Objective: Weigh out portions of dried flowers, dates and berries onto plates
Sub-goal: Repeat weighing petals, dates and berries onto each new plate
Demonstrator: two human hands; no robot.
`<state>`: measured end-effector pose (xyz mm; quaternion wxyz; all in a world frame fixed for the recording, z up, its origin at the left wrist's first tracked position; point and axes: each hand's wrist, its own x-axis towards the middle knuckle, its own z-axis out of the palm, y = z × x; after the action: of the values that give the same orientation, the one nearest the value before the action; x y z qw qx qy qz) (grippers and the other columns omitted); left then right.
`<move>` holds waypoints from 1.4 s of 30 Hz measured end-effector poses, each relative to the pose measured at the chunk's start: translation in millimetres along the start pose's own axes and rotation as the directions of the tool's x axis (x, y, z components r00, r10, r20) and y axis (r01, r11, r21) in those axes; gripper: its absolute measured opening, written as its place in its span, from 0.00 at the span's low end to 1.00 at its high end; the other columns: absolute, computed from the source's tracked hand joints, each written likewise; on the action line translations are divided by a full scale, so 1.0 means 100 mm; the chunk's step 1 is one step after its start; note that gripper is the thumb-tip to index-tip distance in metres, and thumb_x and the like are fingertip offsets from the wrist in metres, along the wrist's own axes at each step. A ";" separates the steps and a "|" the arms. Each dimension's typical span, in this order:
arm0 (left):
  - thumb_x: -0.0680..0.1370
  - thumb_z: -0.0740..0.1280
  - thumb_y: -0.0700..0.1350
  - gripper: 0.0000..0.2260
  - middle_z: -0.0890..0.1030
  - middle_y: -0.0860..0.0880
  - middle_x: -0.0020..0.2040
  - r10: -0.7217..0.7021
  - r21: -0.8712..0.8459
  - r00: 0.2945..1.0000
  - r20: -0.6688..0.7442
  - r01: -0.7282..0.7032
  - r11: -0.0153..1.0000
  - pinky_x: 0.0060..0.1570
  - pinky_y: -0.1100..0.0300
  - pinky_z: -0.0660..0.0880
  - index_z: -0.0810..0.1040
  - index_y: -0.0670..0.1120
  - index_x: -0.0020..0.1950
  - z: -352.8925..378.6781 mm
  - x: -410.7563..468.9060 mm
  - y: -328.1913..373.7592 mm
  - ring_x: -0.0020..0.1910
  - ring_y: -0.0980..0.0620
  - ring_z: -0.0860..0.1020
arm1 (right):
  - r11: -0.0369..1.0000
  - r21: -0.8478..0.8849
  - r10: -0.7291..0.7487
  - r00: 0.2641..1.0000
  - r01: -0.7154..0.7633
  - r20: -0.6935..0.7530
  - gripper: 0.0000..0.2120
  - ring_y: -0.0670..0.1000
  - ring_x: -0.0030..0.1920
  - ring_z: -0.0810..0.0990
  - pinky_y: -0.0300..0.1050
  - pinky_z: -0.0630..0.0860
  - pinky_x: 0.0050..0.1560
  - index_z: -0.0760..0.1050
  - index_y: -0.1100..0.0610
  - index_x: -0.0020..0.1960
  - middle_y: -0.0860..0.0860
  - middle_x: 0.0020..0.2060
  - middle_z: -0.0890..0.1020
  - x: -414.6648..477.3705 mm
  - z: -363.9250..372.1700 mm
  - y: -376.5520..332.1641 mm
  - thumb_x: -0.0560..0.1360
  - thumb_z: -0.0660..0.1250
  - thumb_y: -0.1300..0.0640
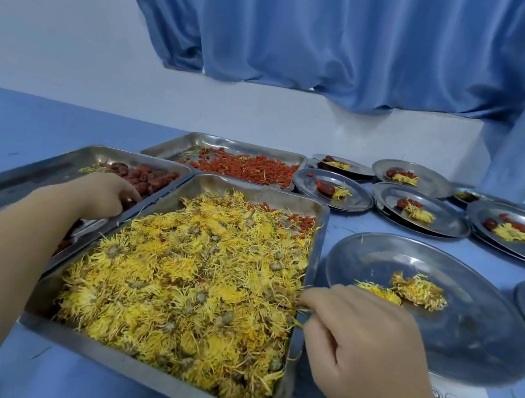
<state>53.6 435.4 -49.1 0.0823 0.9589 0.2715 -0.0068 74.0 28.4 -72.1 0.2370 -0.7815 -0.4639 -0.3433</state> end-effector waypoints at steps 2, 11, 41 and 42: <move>0.73 0.62 0.30 0.21 0.81 0.46 0.61 -0.001 -0.019 0.999 -0.048 0.000 1.000 0.62 0.52 0.73 0.80 0.47 0.62 0.00 0.00 -0.01 0.56 0.49 0.77 | 1.000 0.010 -0.001 1.000 0.001 -0.001 0.13 0.52 0.24 0.70 0.46 0.68 0.22 0.78 0.56 0.34 0.49 0.23 0.72 0.00 0.00 0.00 0.71 0.57 0.59; 0.77 0.68 0.45 0.04 0.82 0.52 0.46 0.020 -0.283 0.969 -0.245 -0.091 0.955 0.33 0.60 0.70 0.78 0.51 0.51 -0.21 -0.23 0.19 0.35 0.53 0.78 | 0.999 0.032 -0.026 0.997 0.028 -0.070 0.13 0.52 0.24 0.70 0.45 0.67 0.22 0.78 0.57 0.33 0.49 0.23 0.71 -0.02 -0.03 0.02 0.71 0.57 0.61; 0.78 0.65 0.50 0.13 0.77 0.58 0.52 0.683 -0.110 0.730 0.041 -0.676 0.729 0.52 0.59 0.73 0.76 0.57 0.63 -0.06 -0.81 2.92 0.51 0.59 0.76 | 0.517 0.680 0.782 0.610 -0.520 -0.128 0.15 0.47 0.23 0.66 0.45 0.63 0.25 0.79 0.49 0.36 0.50 0.20 0.70 -0.03 -0.66 0.70 0.72 0.58 0.64; 0.78 0.65 0.50 0.13 0.77 0.59 0.51 0.675 -0.108 0.737 0.035 -0.668 0.736 0.51 0.59 0.73 0.76 0.57 0.62 -0.11 -0.79 2.88 0.51 0.60 0.75 | 0.508 0.682 0.776 0.623 -0.526 -0.097 0.15 0.47 0.23 0.66 0.44 0.64 0.25 0.79 0.49 0.36 0.52 0.21 0.71 0.00 -0.66 0.70 0.72 0.58 0.64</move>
<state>136.9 154.3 10.9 0.1311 0.9867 -0.0958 0.0009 114.7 -49.1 -32.6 0.6696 -0.6963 -0.1507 -0.2100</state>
